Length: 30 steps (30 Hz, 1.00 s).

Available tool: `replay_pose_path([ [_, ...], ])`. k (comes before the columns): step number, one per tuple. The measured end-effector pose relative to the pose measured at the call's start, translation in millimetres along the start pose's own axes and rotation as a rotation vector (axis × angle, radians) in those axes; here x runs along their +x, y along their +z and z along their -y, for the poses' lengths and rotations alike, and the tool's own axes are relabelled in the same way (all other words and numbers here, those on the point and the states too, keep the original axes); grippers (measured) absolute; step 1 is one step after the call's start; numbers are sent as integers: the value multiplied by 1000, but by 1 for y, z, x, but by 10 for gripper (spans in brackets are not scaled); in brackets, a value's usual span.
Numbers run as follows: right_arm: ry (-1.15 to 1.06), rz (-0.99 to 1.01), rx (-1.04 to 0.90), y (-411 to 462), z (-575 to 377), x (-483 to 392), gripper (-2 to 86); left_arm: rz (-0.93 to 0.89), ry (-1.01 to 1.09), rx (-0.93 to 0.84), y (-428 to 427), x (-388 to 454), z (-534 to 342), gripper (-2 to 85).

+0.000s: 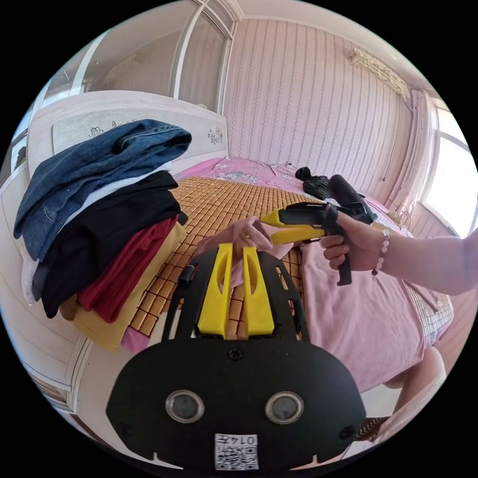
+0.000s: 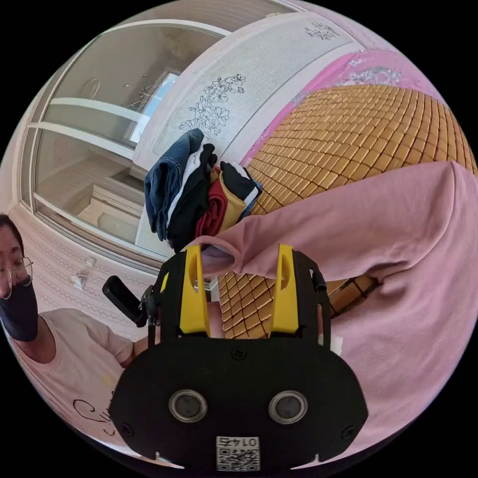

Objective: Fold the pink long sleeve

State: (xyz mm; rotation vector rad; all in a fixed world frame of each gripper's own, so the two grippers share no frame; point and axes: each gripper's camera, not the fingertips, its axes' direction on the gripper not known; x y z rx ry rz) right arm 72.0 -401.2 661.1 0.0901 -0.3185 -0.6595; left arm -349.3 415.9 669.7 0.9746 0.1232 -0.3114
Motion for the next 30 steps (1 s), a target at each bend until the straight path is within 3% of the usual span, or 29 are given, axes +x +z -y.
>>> replay_pose_path([
  [4,32,209,-69,26,4,8,117,85,-23,2,-7,-7,-6,43],
  [9,-220,373,265,-9,19,-53,148,104,-160,78,-28,-40,-6,59],
  [11,-298,402,309,-32,19,-68,154,153,-217,120,-44,-55,-8,63],
  [14,-350,229,316,-73,-3,-74,155,208,-270,166,-59,-67,-9,61],
  [17,-281,-131,317,-115,-59,-59,155,106,-253,165,-55,-64,-1,56],
  [21,81,-657,279,-172,-165,-11,147,-114,-133,59,-20,-33,18,58],
  [24,280,-979,151,-191,-231,7,126,-318,-16,-135,28,11,26,66],
  [26,419,-1074,30,-190,-257,18,106,-460,95,-280,64,53,24,76],
  [30,392,-1060,148,-196,-290,10,58,-465,255,-475,110,108,13,83],
])
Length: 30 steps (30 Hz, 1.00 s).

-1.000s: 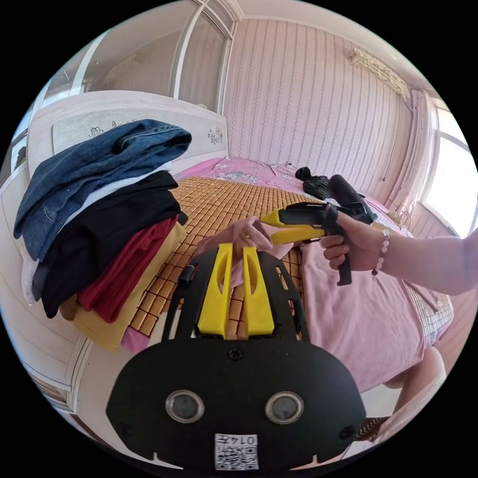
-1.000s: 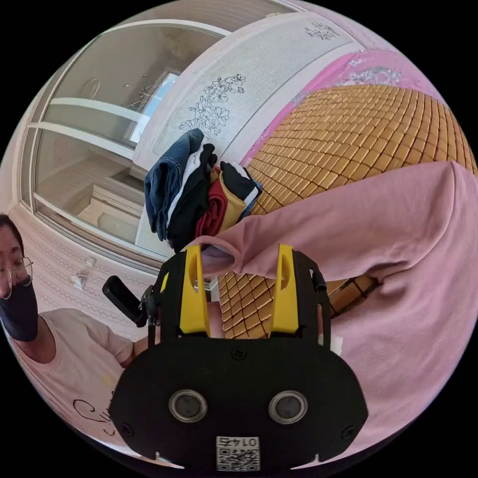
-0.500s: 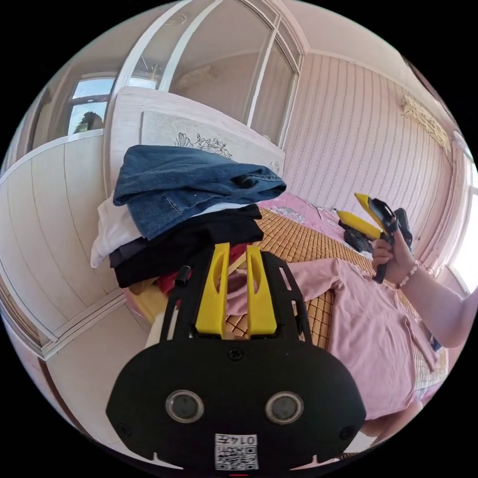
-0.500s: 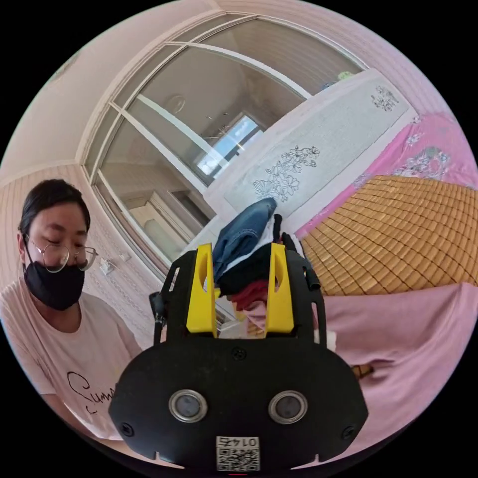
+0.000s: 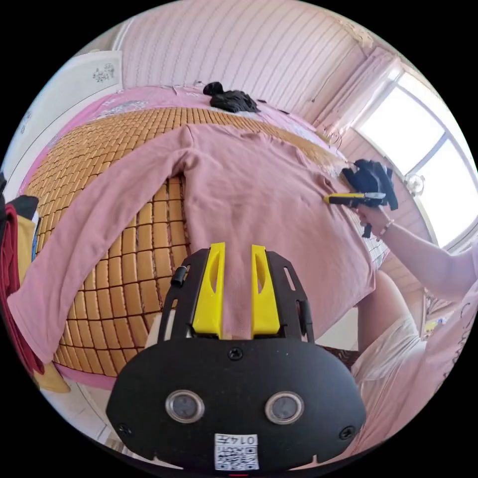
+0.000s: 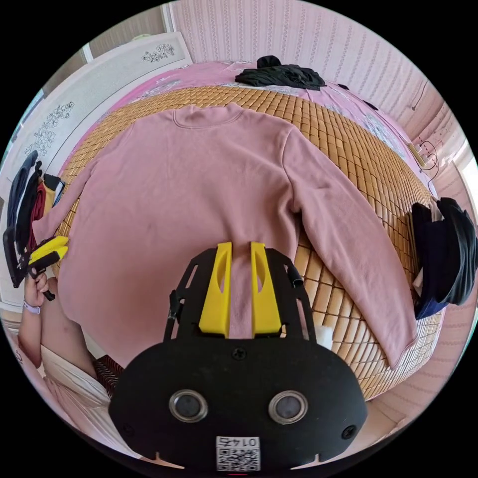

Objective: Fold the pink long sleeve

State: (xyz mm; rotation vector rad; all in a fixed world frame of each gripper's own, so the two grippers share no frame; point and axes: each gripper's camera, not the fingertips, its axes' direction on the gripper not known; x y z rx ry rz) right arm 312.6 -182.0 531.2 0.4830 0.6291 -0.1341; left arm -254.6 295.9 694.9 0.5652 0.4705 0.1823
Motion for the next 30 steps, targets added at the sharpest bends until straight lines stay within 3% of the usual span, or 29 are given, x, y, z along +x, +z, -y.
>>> replay_pose_path([
  [1,14,-2,-1,-2,-2,2,54,48,37,-69,17,8,4,81],
  [5,73,80,19,-9,-14,8,59,163,115,-78,28,27,13,75],
  [9,72,111,40,-43,-63,4,44,135,70,-91,25,23,21,71],
  [14,46,73,-138,-44,-123,-3,30,147,85,-155,28,18,22,65],
  [21,102,119,-65,-52,-144,-4,18,125,36,-181,27,9,28,64],
  [25,63,117,-35,-69,-149,-20,22,49,-108,-16,-2,-17,22,64],
  [30,-55,261,17,-86,-131,-58,37,258,-344,346,-54,-63,5,84],
])
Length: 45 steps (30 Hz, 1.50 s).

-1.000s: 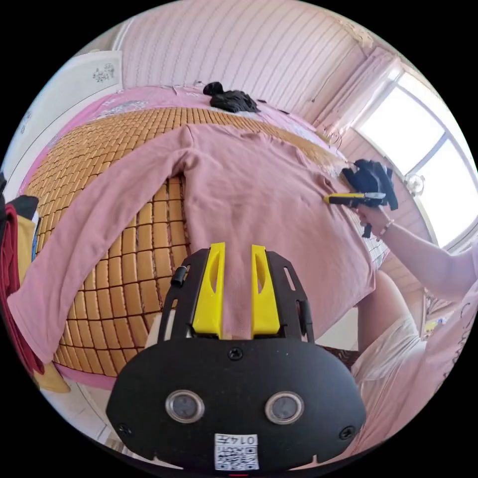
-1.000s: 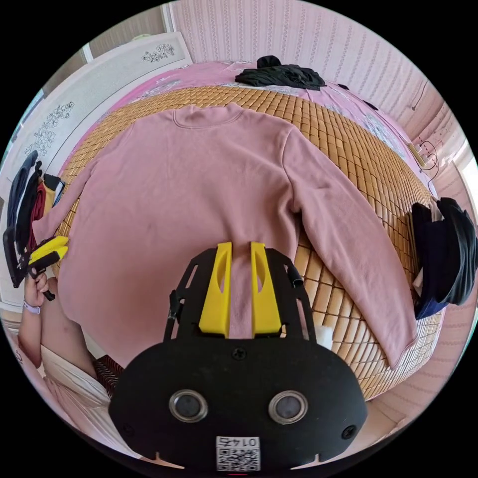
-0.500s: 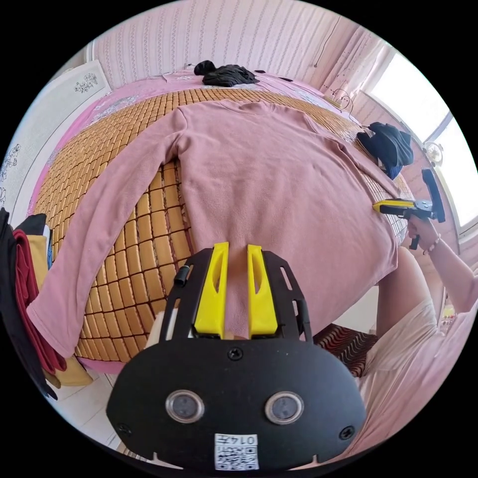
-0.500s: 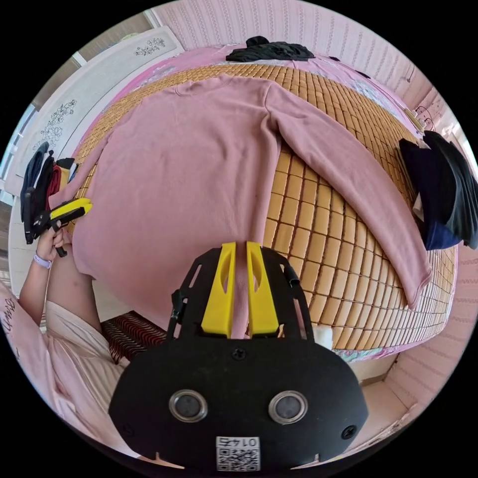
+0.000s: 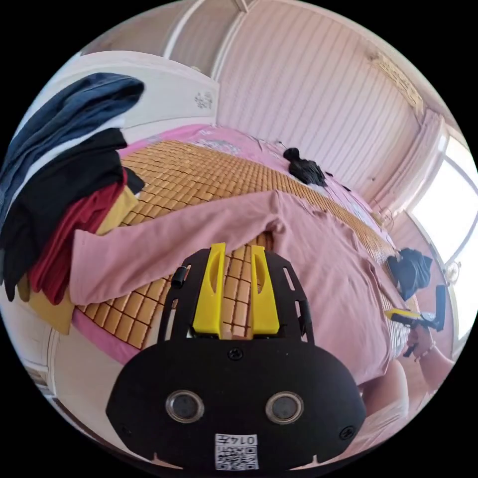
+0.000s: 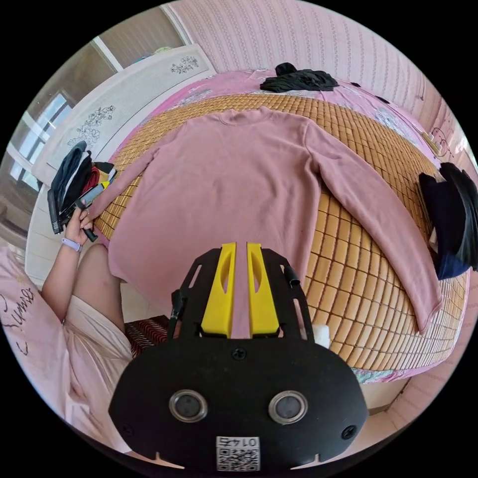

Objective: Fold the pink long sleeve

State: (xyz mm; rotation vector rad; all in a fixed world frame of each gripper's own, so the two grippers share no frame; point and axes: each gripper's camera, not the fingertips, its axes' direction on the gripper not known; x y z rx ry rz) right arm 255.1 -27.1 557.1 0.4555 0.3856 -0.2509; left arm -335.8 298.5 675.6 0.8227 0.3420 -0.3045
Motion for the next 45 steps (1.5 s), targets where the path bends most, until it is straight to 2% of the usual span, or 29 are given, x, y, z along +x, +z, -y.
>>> replay_pose_path([
  [2,-53,95,-16,6,15,-19,46,24,-115,105,-19,-25,4,98],
  [5,-188,202,-36,22,42,-63,56,106,-98,210,-50,-39,1,98],
  [11,-497,447,-112,75,114,-176,66,428,-122,221,-91,-75,-16,100],
  [13,-576,593,-111,90,143,-228,76,463,-141,199,-91,-88,-21,106],
  [16,-647,670,-153,109,169,-296,91,420,-209,109,-79,-108,-26,113],
  [20,-689,633,-212,133,179,-365,129,399,-274,14,-65,-129,-25,111],
  [23,-716,521,-120,144,174,-404,133,439,-291,-25,-54,-139,-24,107],
  [25,-756,438,-79,154,171,-426,114,437,-300,-58,-48,-143,-25,100],
  [27,-825,418,-144,165,168,-438,67,402,-310,-103,-43,-148,-25,71],
  [29,-890,441,-204,168,166,-440,49,350,-330,-148,-37,-155,-27,21],
  [31,-896,468,-166,155,164,-426,28,302,-315,-130,-39,-155,-28,0],
  [36,-770,536,-18,101,173,-351,15,152,-161,55,-62,-124,-19,-9],
  [38,-729,589,42,72,180,-317,15,24,-82,142,-72,-94,-8,-10],
  [41,-701,613,199,4,183,-262,16,-104,74,262,-85,-37,8,-10],
  [45,-663,507,504,-114,146,-177,19,-306,279,373,-94,40,33,-10],
])
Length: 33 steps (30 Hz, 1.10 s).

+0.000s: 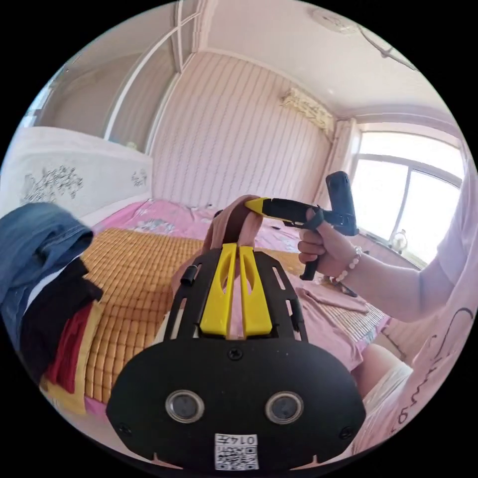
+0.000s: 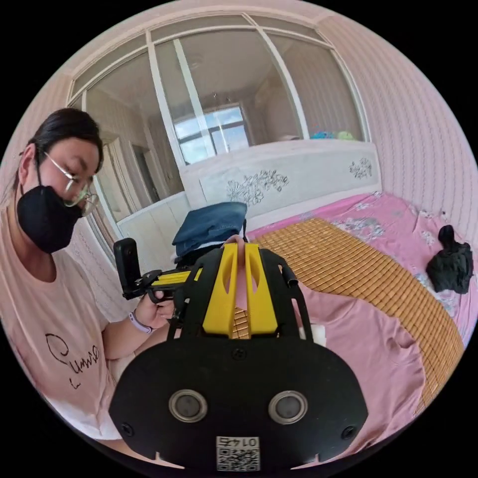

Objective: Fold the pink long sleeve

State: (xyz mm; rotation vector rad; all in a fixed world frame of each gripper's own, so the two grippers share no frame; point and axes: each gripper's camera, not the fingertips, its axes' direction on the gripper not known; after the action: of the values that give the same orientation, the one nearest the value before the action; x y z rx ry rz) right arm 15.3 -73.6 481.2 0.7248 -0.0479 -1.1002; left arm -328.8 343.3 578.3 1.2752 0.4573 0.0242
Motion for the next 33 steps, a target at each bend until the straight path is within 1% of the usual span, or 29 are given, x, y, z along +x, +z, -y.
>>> replay_pose_path([
  [1,9,-56,51,-44,-9,-3,21,-115,51,32,8,22,11,-9],
  [2,21,-82,69,-65,-16,-4,22,-224,105,45,17,45,20,-9],
  [3,57,-136,85,-103,-33,-9,26,-282,141,36,22,58,23,-8],
  [4,106,-204,63,-133,-54,-13,31,-391,214,-13,35,83,24,-8],
  [5,137,-243,37,-145,-67,-14,34,-475,256,-87,50,106,18,-5],
  [6,218,-338,-37,-161,-95,-14,42,-510,270,-129,58,116,12,-4],
  [7,327,-435,-124,-172,-129,-11,52,-567,282,-213,74,133,-4,1],
  [8,380,-471,-172,-175,-146,-8,54,-614,274,-294,89,144,-23,8],
  [9,500,-517,-248,-182,-179,-1,59,-635,265,-336,96,149,-32,13],
  [10,600,-518,-292,-186,-208,6,65,-670,238,-427,109,156,-50,24],
  [11,640,-511,-302,-187,-219,9,68,-695,219,-507,120,161,-66,35],
  [12,684,-507,-302,-187,-235,13,77,-699,218,-542,124,163,-72,38],
  [13,710,-512,-294,-185,-245,18,84,-679,220,-586,129,165,-83,44],
  [15,749,-490,-281,-178,-252,30,88,-617,225,-615,133,161,-93,47],
  [17,749,-450,-265,-170,-250,43,89,-480,260,-643,143,146,-94,50],
  [18,710,-437,-256,-161,-242,52,89,-427,267,-644,146,140,-93,50],
  [20,621,-431,-261,-141,-222,68,89,-229,281,-624,161,109,-83,50],
  [21,553,-412,-262,-124,-205,81,89,-189,284,-617,166,100,-80,50],
  [23,467,-370,-255,-94,-176,105,90,-49,274,-604,190,70,-69,50],
  [25,377,-323,-264,-45,-135,142,94,10,262,-614,212,53,-63,50],
  [27,351,-325,-297,-5,-109,172,104,41,282,-629,236,46,-61,52],
  [29,352,-335,-353,35,-90,201,112,78,304,-681,271,43,-64,64],
  [31,375,-366,-415,79,-73,234,109,104,288,-708,293,42,-68,64],
  [32,386,-375,-430,88,-70,242,105,93,289,-727,305,43,-71,55],
  [33,402,-373,-464,101,-66,257,75,88,291,-737,311,43,-72,51],
])
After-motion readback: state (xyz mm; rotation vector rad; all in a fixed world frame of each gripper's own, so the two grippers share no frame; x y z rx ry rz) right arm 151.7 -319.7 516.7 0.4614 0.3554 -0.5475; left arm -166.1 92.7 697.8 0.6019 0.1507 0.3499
